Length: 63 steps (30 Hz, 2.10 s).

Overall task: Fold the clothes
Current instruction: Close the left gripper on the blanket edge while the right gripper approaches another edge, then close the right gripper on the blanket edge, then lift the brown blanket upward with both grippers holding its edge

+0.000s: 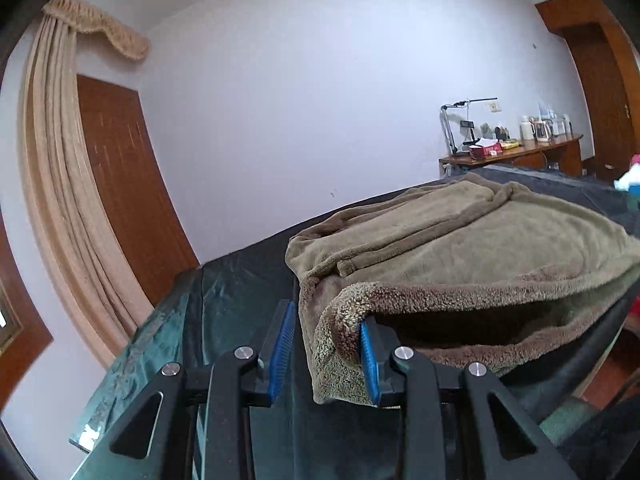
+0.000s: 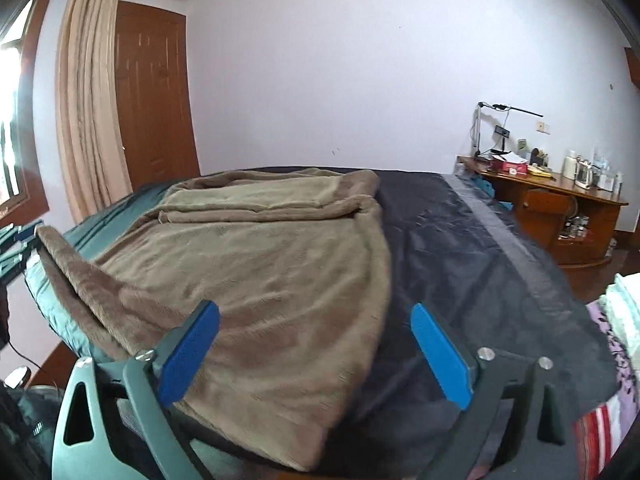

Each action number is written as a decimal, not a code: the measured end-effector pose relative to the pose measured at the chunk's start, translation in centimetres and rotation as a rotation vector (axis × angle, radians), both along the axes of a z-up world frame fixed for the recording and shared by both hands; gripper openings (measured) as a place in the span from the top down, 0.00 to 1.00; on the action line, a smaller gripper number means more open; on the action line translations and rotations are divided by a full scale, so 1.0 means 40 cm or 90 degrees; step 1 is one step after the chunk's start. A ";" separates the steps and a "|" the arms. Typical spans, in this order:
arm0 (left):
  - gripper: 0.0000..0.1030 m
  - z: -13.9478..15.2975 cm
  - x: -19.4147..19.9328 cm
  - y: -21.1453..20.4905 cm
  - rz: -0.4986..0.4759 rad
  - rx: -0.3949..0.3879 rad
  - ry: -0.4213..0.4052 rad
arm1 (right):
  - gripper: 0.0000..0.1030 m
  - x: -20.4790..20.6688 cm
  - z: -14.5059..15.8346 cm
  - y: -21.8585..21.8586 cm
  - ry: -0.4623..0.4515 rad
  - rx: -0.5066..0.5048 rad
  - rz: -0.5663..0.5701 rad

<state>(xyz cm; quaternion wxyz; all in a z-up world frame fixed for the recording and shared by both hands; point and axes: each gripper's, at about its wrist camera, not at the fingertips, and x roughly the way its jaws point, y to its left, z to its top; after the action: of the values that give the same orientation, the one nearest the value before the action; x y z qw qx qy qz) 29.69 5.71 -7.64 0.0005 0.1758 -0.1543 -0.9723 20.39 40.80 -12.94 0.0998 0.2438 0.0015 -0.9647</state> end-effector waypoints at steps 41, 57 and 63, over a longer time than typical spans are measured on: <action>0.68 0.076 -0.056 -0.003 -0.044 0.012 0.002 | 0.90 -0.004 0.080 -0.003 0.028 0.053 -0.068; 0.68 0.257 -0.212 -0.071 -0.036 0.038 0.108 | 0.90 -0.247 0.332 -0.039 0.164 0.042 -0.093; 0.68 0.299 -0.302 -0.105 -0.036 0.061 0.116 | 0.90 -0.338 0.376 -0.059 0.171 0.044 -0.097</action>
<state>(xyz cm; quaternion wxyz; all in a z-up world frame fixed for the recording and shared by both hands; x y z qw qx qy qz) 17.61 1.49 4.32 -0.0209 0.0818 -0.1116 -0.9902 6.86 38.43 2.10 0.0168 0.1153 0.0298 -0.9927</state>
